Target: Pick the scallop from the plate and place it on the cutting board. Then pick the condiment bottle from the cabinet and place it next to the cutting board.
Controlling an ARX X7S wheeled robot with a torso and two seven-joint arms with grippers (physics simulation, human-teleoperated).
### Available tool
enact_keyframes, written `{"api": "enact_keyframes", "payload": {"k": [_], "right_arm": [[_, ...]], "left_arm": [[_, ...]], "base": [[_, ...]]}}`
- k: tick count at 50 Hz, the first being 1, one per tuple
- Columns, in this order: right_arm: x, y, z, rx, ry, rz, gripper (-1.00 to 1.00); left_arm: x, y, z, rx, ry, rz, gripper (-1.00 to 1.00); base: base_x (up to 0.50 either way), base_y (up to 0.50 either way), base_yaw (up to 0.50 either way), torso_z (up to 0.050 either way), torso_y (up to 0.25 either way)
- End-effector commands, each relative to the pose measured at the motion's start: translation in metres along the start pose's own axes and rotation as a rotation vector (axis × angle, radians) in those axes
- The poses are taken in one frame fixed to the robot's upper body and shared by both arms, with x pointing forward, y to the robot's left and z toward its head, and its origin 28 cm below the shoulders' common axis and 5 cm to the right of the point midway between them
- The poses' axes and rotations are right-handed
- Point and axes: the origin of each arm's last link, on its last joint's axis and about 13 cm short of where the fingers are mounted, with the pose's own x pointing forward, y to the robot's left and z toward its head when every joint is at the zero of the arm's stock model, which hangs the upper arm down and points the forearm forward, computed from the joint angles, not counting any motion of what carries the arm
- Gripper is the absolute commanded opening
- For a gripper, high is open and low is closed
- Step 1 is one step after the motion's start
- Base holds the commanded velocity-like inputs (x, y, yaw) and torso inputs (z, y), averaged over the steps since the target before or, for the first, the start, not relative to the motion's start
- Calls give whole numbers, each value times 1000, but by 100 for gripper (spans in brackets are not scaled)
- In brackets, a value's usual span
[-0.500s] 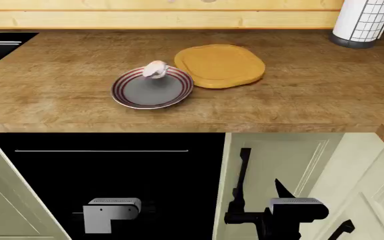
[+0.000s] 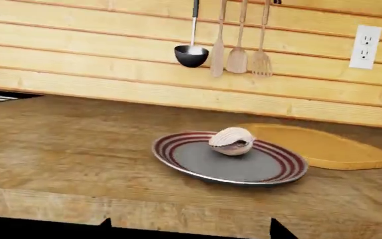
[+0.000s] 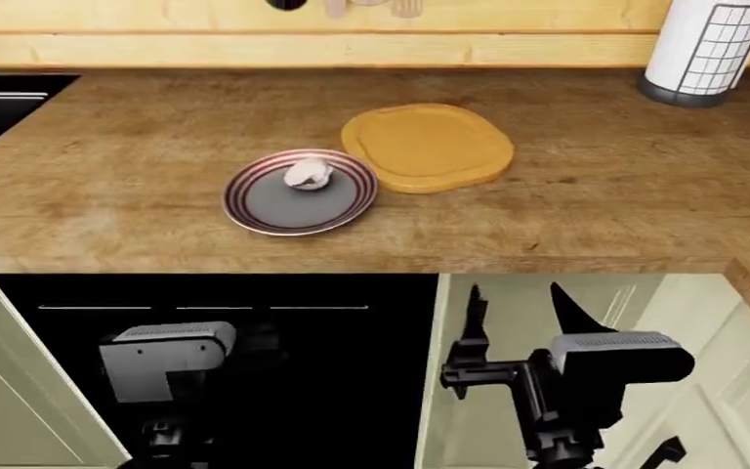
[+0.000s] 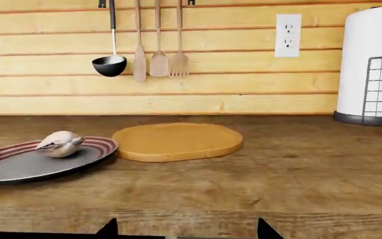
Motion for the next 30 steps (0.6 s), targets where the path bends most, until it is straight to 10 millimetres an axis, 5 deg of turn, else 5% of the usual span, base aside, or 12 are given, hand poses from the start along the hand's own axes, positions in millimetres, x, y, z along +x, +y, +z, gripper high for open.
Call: {"api": "enact_keyframes", "payload": {"k": [1,4,10,30], "right_arm": [[0,6,91,-31,-213,86,100],[-8,7,106,-50,-243,121,100],[-14,6,105,-43,-217,125,100],[-18,11,108,-101,-210,136,100]], "left_arm": [[9,-8,92,-20,-266,-22,100],[2,-6,104,29,-320,-24,100],[-10,-6,111,65,-335,-52,100],[-11,-5,113,132,-308,-30,100]], "base": [[0,0,0,50,0],[0,0,0,50,0],[0,0,0,50,0],[189,498,0,0,0]]}}
